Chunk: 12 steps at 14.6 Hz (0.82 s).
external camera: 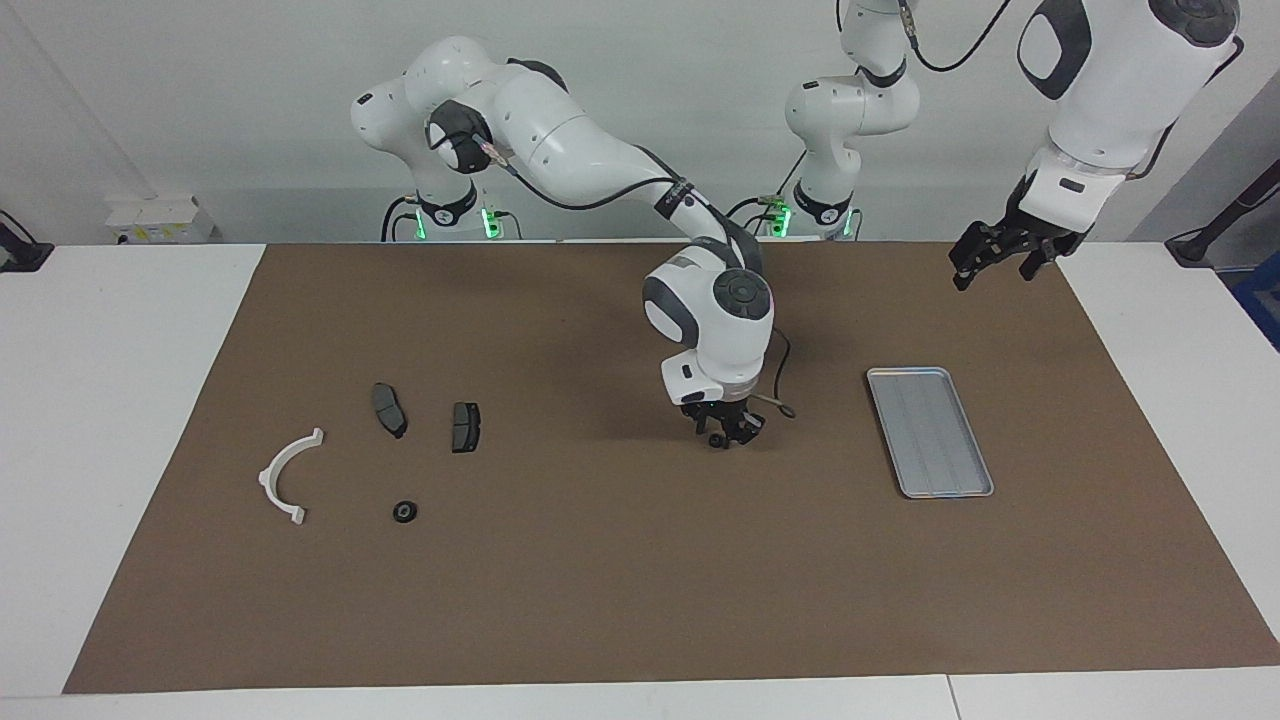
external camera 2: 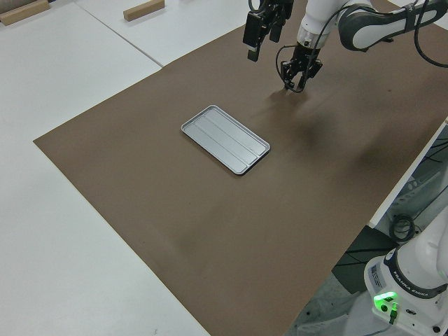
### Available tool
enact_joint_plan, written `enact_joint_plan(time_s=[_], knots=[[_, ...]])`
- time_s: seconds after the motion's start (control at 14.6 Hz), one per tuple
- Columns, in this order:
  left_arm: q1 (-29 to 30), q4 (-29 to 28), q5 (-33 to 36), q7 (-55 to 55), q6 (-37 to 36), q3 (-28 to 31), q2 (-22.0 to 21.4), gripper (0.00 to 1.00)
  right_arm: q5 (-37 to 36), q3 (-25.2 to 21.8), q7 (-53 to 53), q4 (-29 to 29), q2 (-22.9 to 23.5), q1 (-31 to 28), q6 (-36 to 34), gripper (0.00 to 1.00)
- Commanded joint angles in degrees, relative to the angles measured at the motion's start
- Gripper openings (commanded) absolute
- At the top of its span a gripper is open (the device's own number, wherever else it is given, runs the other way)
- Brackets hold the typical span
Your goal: Place bearing gear from tray to pile
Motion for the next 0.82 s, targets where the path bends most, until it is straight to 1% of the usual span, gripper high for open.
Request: enact_joint_plan(time_s=[0.0,0.07,0.21,0.27,0.41,0.62,0.75], knots=[[0.4,-0.9,-0.7,0.5,-0.4,-0.2,-1.1,1.0,-0.9,0.1,0.8,1.4,1.5,-0.5,2.2,0.43],[0.4,-0.9,-0.7,0.5,-0.4,-0.2,-1.1,1.0,-0.8,0.1,0.8,1.4,1.5,-0.5,2.2,0.38],[0.4,-0.9,-0.7,0.5,-0.4,-0.2,-1.1,1.0,-0.8,0.1,0.8,1.1,1.5,-0.6,2.5,0.16],[0.4,-0.9,-0.7,0.5,-0.3,-0.2,-1.1,1.0,-0.8,0.1,0.8,0.9,1.5,-0.6,2.9,0.15],[0.4,-0.9,-0.7,0.6,-0.3,-0.2,-1.1,1.0,-0.8,0.1,0.8,0.5,1.5,-0.6,3.7,0.0],[0.4,-0.9,-0.7,0.5,-0.4,-0.2,-1.1,1.0,-1.1,0.0,0.5,1.1,1.4,-0.6,1.5,0.0],[0.4,-0.9,-0.7,0.6,-0.4,-0.2,-1.2,1.0,-1.1,-1.2,-1.8,1.4,0.5,-0.7,-2.6,0.0]])
